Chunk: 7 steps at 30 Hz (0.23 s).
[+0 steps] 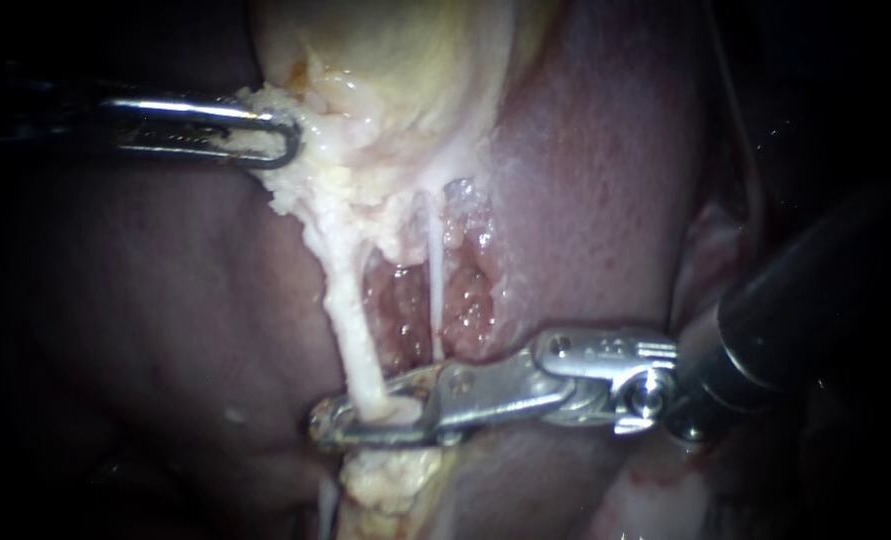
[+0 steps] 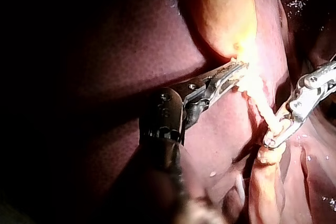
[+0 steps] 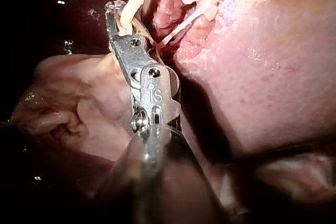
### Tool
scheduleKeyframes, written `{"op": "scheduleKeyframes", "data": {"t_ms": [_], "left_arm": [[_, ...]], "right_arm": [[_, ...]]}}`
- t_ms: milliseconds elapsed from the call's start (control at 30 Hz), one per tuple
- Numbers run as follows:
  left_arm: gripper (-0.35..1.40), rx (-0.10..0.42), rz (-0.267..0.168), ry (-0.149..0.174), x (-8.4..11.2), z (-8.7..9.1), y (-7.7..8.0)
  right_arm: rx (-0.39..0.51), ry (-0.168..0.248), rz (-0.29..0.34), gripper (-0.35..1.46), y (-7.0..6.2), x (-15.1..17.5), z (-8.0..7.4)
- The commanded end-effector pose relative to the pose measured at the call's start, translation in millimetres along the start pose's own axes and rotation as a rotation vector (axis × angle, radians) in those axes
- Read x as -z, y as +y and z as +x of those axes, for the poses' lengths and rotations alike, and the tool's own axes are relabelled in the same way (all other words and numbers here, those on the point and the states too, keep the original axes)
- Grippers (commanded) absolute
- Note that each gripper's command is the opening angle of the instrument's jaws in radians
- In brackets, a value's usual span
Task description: Clipping first clip left tube
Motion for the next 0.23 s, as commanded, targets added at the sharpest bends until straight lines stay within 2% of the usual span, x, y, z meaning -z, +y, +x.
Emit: {"op": "scheduleKeyframes", "data": {"t_ms": [33, 233], "left_arm": [[-0.35, 0.000, 0.000, 0.000, 0.0, 0.0, -0.1], [-0.35, 0.000, 0.000, 0.000, -0.1, 0.0, -0.2]], "right_arm": [[0.001, 0.000, 0.001, -0.35, 0.0, -0.1, -0.1], [-0.005, 0.000, 0.001, -0.35, 0.0, -0.1, -0.1]]}}
